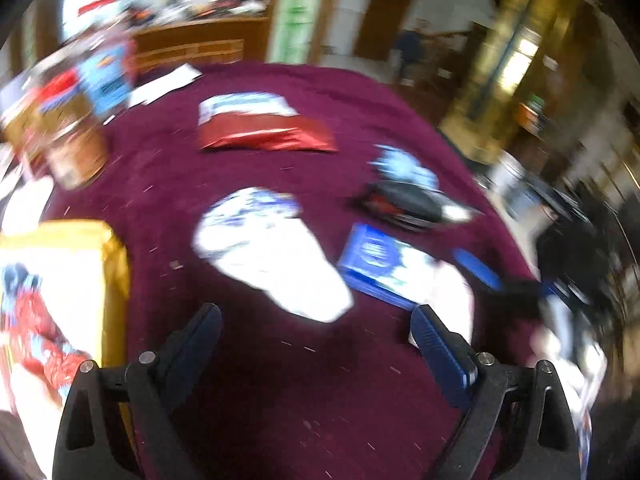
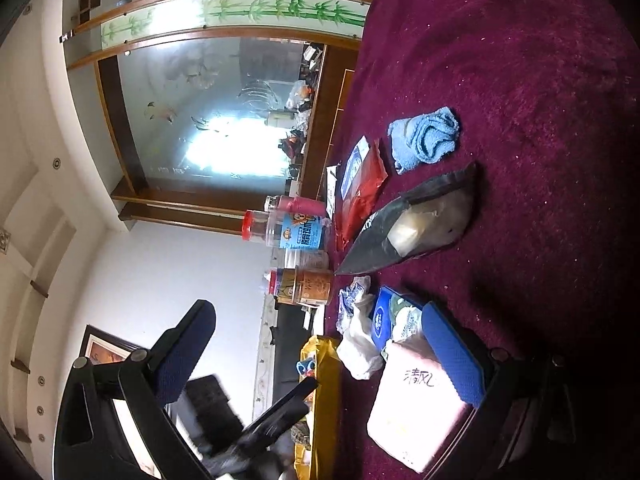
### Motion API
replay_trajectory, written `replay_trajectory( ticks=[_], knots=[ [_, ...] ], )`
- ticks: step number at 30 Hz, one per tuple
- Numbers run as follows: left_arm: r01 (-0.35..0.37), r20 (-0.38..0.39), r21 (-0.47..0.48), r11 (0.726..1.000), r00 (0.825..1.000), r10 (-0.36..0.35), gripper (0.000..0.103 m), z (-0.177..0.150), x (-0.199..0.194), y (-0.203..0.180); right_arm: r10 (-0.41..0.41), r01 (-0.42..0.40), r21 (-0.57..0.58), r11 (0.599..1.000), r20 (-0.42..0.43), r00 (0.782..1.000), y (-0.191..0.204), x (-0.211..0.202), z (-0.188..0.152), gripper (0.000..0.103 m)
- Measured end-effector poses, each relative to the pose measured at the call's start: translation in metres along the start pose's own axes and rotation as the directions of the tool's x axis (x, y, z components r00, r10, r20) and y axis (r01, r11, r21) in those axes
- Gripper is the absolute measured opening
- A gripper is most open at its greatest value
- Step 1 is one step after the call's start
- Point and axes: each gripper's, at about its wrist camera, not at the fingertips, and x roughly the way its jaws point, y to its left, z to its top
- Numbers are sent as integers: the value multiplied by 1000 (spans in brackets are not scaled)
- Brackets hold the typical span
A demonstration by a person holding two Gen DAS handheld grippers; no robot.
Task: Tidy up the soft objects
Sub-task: 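Grasp the white sock with the left tool while the right tool grasps the pink tissue pack, then lift the white sock with the left tool while the right tool lifts the pink tissue pack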
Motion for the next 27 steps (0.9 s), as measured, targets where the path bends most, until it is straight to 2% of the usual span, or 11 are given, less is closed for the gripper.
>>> replay_trajectory(
  ticks=[5,9,12,13,14,15,16,17,19,27],
  knots=[
    [-59,-14,-69,996,998,58,97,7,34,9,-24,23,-22,999,-13,1000,4,5,-2,103],
    [-178,45,-5,984,983,178,97,15,53,-10,-33,33,-30,999,-18,999,5,7,-2,103],
    [-209,28,26,978,978,208,97,18,71,-12,-36,36,-35,999,-20,999,5,8,-2,103],
    [-199,17,28,980,980,199,93,16,73,-12,-38,38,-37,999,-21,999,6,8,-2,103],
    [-182,20,31,983,983,181,73,16,72,-13,-42,41,-41,998,-22,999,6,9,-2,103],
    [-157,19,43,987,987,157,59,16,69,-13,-47,46,-45,998,-24,999,7,9,-2,103],
    [-139,12,59,989,990,138,24,16,67,-15,-51,50,-49,998,-24,998,7,10,-3,103],
    [-145,1,75,987,989,145,19,14,64,-17,-54,53,-51,997,-25,998,7,10,-3,103],
    [-131,17,92,987,991,130,18,8,53,-19,-57,55,-55,997,-26,998,8,10,-3,103],
    [-39,52,151,988,998,32,18,-27,-3,-30,-65,63,-70,996,-29,997,10,13,-5,103]
  ],
)
